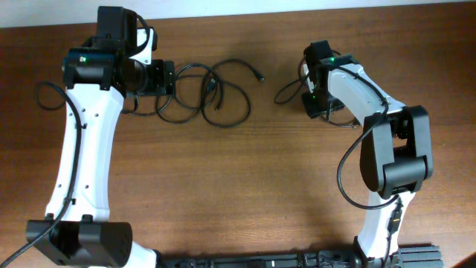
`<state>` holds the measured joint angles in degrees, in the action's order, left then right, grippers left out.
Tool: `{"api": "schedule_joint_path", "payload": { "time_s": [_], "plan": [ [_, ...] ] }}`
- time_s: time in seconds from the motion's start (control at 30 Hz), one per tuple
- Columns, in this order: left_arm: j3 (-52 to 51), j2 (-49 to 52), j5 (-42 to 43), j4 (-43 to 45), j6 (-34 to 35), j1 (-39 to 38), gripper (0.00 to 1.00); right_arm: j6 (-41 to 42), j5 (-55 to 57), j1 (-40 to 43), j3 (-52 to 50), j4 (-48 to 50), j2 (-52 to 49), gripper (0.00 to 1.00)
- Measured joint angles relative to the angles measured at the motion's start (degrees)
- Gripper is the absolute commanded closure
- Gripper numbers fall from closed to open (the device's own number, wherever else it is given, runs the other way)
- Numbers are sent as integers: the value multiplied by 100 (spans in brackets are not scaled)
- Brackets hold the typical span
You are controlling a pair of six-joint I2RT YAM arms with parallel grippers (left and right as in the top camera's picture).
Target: Untangle cables
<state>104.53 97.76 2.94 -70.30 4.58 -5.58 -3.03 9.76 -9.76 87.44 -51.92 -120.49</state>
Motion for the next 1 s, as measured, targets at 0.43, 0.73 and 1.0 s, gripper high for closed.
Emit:
{"api": "schedule_joint_path", "payload": {
  "time_s": [0.43,0.73,1.0],
  "plan": [
    [0,0,0,-26,0,0,19,2455,2098,706,-514,-852,20,96],
    [0,0,0,-20,0,0,19,3250,1497,3687,-525,-1021,22,96],
    [0,0,0,-15,0,0,19,2669,214,3672,492,-1757,118,60]
  ]
}}
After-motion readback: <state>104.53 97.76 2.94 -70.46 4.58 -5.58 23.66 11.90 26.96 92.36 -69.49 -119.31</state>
